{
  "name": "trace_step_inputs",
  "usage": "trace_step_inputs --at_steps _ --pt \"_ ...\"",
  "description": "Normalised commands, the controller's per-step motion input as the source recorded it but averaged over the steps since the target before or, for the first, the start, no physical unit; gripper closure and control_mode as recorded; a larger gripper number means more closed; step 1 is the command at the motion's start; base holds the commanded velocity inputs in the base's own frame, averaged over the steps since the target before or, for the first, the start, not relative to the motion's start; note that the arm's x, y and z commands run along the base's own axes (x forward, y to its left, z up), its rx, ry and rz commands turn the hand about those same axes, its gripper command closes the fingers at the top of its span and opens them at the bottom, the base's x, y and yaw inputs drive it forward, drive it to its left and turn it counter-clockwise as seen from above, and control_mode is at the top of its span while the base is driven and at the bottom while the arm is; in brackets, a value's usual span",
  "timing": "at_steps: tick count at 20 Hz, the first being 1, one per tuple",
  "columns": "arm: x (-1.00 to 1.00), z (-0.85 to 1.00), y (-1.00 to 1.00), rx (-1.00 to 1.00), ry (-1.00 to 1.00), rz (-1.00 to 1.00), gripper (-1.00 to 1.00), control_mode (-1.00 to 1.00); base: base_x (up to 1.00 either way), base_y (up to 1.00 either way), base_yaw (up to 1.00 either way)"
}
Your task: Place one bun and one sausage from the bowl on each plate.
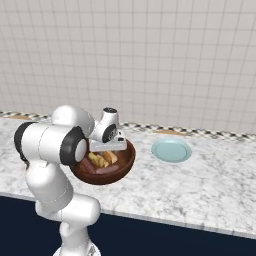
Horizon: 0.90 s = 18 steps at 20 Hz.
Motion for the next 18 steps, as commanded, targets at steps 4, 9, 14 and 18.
trace_step_inputs --at_steps 4,9,14,18 --pt "-0.35 -0.17 0.09 0.08 -0.09 0.04 1.0 -1.0 0.0 0.0 0.0" --pt "-0.44 0.4 0.12 0.04 -0.06 0.01 1.0 -1.0 0.0 0.0 0.0" --pt "-0.21 0.99 0.04 0.0 0.0 0.0 1.0 -1.0 0.0 0.0 0.0" --pt "-0.01 0.9 0.0 0.0 0.02 0.0 1.0 -1.0 0.0 0.0 0.0"
